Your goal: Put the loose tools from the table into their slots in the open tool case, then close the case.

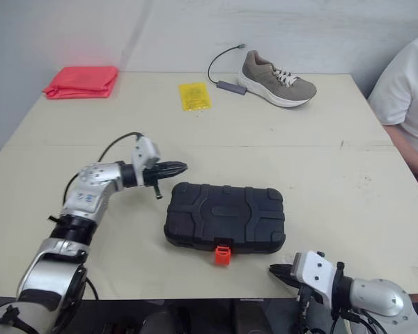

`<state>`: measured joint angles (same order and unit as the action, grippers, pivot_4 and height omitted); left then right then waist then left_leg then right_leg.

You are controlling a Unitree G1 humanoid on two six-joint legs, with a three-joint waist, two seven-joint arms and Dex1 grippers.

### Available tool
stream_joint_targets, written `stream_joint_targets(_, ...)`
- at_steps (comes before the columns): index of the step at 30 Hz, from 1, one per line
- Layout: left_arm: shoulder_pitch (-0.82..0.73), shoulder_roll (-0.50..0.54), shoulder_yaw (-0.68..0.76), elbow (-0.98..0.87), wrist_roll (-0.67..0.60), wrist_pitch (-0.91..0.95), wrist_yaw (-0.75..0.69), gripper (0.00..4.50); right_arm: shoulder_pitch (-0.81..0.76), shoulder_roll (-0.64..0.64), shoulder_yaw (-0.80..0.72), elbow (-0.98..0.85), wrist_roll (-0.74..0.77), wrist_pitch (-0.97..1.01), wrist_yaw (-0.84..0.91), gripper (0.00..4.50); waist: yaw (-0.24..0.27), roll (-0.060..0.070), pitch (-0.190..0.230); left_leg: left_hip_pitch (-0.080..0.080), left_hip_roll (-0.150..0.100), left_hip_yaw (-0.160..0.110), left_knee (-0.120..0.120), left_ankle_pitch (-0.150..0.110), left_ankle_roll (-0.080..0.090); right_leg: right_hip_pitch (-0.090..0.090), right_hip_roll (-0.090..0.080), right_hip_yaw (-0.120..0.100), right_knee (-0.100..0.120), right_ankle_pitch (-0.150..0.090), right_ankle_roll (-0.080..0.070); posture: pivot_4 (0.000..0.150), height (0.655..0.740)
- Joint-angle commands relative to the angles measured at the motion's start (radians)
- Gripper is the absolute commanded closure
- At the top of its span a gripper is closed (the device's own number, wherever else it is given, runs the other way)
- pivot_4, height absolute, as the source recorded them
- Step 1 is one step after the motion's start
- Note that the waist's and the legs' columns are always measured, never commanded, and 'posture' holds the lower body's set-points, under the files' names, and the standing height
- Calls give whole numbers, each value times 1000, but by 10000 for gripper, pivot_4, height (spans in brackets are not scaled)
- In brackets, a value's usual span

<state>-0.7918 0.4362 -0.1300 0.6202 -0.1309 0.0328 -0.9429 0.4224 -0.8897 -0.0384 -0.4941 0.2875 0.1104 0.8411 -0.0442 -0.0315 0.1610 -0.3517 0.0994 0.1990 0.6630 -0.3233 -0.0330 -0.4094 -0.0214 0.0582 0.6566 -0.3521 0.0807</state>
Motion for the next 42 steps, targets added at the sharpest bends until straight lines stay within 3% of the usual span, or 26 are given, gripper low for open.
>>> stream_joint_targets(1,-56,-24,-24,107,37,-39,-45,44639,-39,12,16,41,-44,10,-1,45000,0,0,0,0,0,0,0,0,0,0,0,0,0,0,0,1500,7400)
stream_joint_targets(6,-72,-41,-44,202,58,-97,-144,44639,-114,15,46,161,-144,-54,-10,45000,-1,-5,-3,1,0,1,1,0,0,1,0,-1,0,0,0,1500,7400)
stream_joint_targets(11,-16,7,-26,169,49,-98,-214,44639,-221,28,64,259,-203,-84,-25,45000,-11,-11,-5,1,1,1,2,0,0,2,-1,-1,0,1,1,1500,7400)
stream_joint_targets(19,198,87,19,-149,-45,5,-292,44639,-472,85,127,479,-308,-184,-57,45000,-14,-13,-6,2,2,0,2,0,0,1,-4,-1,3,0,0,1500,7400)
stream_joint_targets(24,313,123,82,-321,-92,74,-235,44639,-644,124,144,643,-328,-230,-52,45000,-15,-12,-6,2,2,1,3,0,0,1,-5,0,3,0,0,1500,7400)
stream_joint_targets(29,380,114,152,-434,-194,132,-217,44639,-715,156,129,724,-311,-252,-57,45000,-12,-11,-5,1,2,1,3,0,0,1,-6,0,3,0,0,1500,7400)
stream_joint_targets(36,372,145,243,-576,-373,349,-197,44639,-530,144,-17,512,-168,-163,-60,45000,-5,-8,-4,-2,2,0,3,0,0,1,-6,0,3,0,0,1500,7400)
stream_joint_targets(42,268,78,107,-695,-381,420,-197,44639,-296,150,-177,143,69,40,-45,45000,4,-4,-3,0,0,0,3,0,0,2,-5,0,3,0,1,1500,7400)
